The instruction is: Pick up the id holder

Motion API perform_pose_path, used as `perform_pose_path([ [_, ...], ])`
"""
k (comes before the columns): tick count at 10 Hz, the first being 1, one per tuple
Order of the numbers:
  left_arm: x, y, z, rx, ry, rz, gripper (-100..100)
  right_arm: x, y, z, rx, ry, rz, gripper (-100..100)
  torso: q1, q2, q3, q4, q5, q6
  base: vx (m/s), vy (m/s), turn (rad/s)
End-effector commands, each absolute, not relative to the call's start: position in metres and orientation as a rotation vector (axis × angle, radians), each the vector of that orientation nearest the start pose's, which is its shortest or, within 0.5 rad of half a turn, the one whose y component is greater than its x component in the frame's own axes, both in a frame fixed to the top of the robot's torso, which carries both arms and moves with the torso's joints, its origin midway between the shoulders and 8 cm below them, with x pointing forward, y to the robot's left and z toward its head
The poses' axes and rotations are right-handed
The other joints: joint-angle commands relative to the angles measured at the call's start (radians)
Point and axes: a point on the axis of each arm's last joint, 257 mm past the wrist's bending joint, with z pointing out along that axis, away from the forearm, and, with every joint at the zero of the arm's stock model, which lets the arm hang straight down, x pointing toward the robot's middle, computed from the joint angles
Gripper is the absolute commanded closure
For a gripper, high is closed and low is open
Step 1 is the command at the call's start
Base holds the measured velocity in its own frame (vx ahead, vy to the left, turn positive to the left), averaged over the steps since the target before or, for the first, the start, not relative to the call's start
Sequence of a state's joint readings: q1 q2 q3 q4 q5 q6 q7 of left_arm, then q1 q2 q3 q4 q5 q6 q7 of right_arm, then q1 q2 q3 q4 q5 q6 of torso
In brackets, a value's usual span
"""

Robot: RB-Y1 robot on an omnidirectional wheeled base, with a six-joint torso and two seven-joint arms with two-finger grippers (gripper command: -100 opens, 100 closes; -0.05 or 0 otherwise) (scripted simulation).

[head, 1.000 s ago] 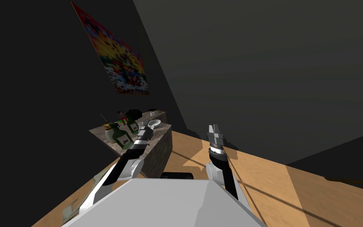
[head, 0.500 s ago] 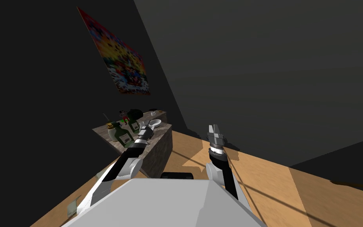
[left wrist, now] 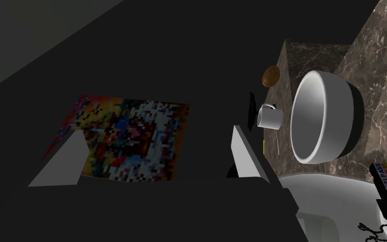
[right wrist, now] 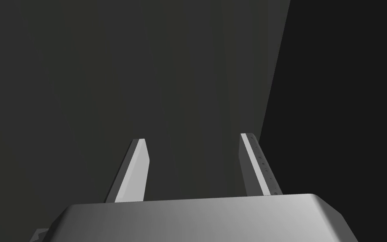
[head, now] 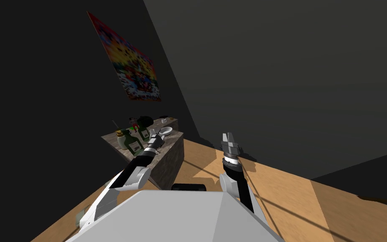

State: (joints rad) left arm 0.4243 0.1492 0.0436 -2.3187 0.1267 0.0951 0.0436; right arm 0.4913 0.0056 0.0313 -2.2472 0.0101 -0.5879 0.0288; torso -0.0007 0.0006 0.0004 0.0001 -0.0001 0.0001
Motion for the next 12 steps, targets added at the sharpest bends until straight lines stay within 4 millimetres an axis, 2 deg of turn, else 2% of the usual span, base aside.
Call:
perform_pose_path([
  [1, 0.418, 0.298, -0.070, -1.070, 1.018, -1.228, -100, 0.337, -0.266, 0.029, 0.598, 0.576, 1.318, 0, 0.000, 0.000, 0.000, 0.000, 0.000, 0.000, -0.009, -0.009, 0.010],
  [6, 0.422, 0.310, -0.091, -1.158, 1.075, -1.177, -100, 0.337, -0.266, 0.029, 0.598, 0.576, 1.318, 0, 0.000, 0.000, 0.000, 0.000, 0.000, 0.000, -0.005, -0.005, 0.005],
  [12, 0.423, 0.328, -0.125, -1.292, 1.160, -1.089, -100, 0.337, -0.266, 0.029, 0.598, 0.576, 1.318, 0, 0.001, -0.001, 0.000, 0.000, 0.000, 0.000, -0.001, 0.001, -0.007],
])
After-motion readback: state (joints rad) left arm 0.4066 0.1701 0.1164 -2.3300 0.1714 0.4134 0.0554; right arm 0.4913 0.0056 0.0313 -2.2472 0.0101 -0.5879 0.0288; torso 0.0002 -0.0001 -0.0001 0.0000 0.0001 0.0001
